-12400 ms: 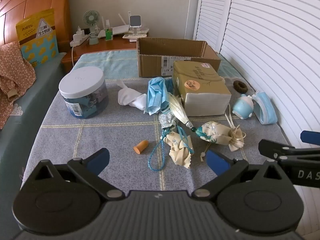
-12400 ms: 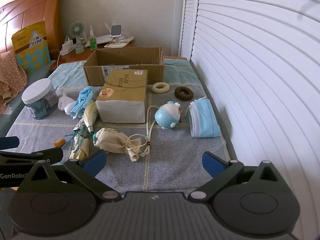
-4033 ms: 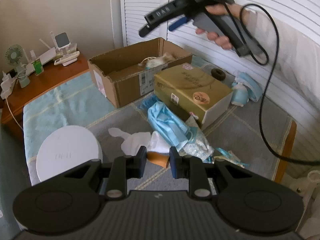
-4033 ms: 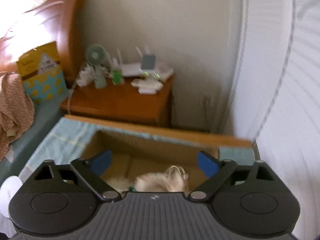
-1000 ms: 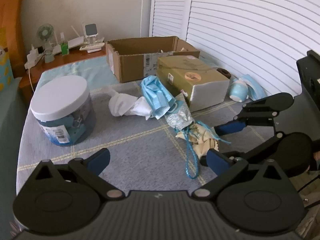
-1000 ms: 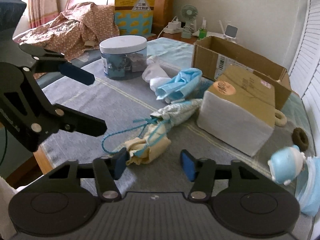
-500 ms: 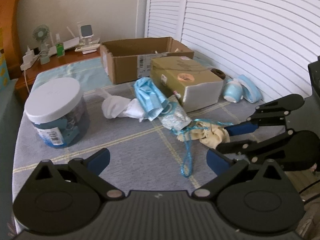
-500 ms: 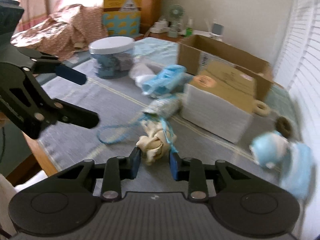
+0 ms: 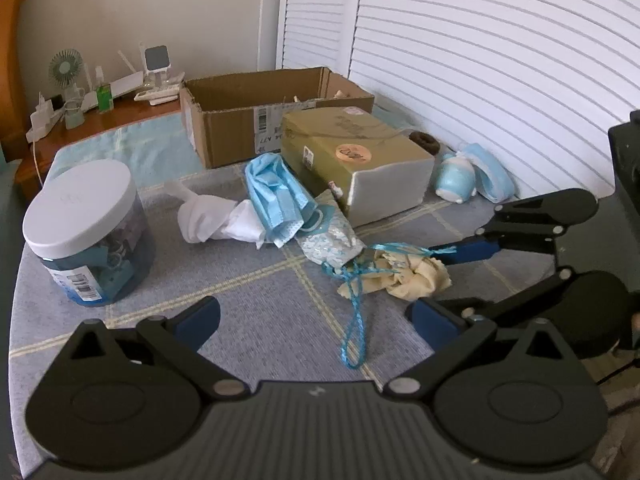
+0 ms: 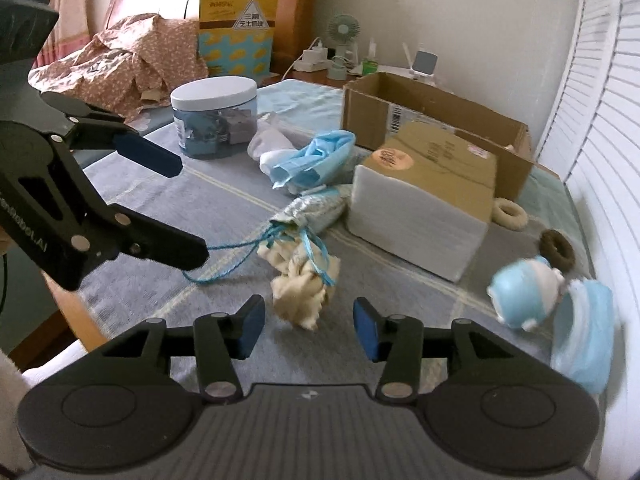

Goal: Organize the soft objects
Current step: 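Grasp the knotted cloth with the right tool while the left tool grasps the blue-printed tissue packet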

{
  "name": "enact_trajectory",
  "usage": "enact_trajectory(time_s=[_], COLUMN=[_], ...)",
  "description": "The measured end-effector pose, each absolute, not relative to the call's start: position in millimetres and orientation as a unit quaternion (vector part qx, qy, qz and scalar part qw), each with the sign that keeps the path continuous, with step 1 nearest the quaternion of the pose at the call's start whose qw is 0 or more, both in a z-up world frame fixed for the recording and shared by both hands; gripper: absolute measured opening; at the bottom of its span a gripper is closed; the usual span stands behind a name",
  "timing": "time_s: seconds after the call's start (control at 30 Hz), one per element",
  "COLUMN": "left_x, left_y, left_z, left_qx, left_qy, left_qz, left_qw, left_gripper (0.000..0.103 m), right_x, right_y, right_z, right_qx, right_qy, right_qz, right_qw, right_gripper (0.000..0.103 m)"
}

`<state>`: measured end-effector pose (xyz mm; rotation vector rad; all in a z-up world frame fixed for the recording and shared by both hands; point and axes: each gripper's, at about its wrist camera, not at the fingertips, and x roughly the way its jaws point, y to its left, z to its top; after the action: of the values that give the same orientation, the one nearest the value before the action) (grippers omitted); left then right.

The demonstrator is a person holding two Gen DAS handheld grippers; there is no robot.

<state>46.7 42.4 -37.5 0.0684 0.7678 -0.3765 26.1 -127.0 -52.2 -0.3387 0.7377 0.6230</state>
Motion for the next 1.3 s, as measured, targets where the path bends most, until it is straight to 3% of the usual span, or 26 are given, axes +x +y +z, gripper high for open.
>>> enact_trajectory(time_s=[0.17,0.27,0.33,0.4,0.77,0.9,1.03,1.3], left_x=[59,68,76,84,121,127,125,102], left_y=[41,39,36,34,23,18,18,26], left_z=[-39,-39,-40,-43,-54,-55,-55,-47], left_qx=[0.026,0.015,0.004,-0.008,-0.078,-0.078,-0.073,-0.019], left_qy=[0.371,0.376,0.385,0.398,0.424,0.423,0.42,0.427], left_qz=[-0.172,-0.171,-0.173,-0.174,-0.174,-0.164,-0.165,-0.182], left_qw=[0.912,0.91,0.907,0.901,0.885,0.888,0.889,0.885], left_gripper=[0.097,0.08,0.064,0.06,0.058,0.042,0.033,0.03], right_x=[33,34,34,34,35,33,34,32], right_y=[-122,-125,-128,-131,-138,-139,-139,-139], right_z=[-56,-57,-58,-59,-61,-62,-62,-60], right_qx=[-0.156,-0.149,-0.146,-0.137,-0.128,-0.127,-0.127,-0.13], right_qy=[0.348,0.347,0.345,0.346,0.339,0.336,0.336,0.339], right_qz=[0.3,0.299,0.298,0.298,0.305,0.306,0.306,0.303], right_qw=[0.875,0.876,0.878,0.879,0.881,0.882,0.882,0.881], right_gripper=[0.054,0.057,0.06,0.062,0.066,0.067,0.067,0.067])
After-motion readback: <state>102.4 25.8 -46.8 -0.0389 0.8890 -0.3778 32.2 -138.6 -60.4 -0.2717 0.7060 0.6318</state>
